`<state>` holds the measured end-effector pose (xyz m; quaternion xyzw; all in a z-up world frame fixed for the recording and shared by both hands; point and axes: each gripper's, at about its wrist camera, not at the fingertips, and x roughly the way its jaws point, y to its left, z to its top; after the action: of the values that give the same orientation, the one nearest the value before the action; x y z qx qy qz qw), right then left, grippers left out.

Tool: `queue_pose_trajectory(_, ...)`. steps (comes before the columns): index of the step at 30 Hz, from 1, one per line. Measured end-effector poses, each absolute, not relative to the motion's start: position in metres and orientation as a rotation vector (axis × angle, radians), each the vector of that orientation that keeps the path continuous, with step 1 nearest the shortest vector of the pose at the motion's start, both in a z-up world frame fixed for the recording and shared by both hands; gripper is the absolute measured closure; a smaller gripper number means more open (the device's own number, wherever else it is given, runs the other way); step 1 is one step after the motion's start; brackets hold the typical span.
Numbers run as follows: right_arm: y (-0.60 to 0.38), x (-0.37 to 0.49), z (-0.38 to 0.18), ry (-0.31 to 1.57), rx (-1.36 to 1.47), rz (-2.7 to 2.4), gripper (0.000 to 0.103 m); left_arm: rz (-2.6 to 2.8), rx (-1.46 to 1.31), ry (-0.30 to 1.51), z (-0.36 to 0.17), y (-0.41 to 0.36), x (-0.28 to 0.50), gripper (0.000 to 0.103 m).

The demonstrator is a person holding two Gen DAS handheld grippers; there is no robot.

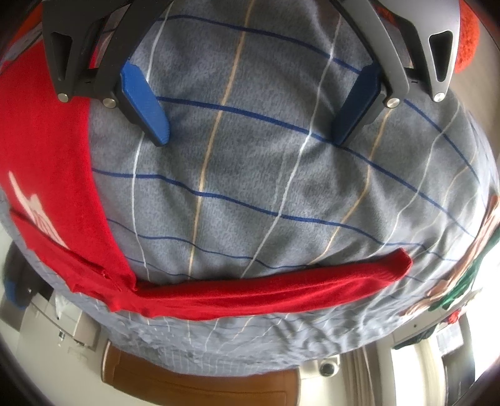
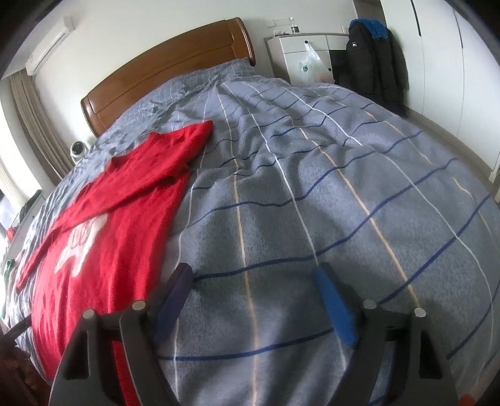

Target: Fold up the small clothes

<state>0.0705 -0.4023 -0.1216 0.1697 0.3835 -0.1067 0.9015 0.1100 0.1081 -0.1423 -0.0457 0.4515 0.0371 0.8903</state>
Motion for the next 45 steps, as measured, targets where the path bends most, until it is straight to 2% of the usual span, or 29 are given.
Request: queue_pose_trajectory(45,-0.4009,0.071,-0.1223,0.797,0.337,-0.223,0.021,0.057,-0.082,0.948,-0.1418,0.1084,0.1089,0.0)
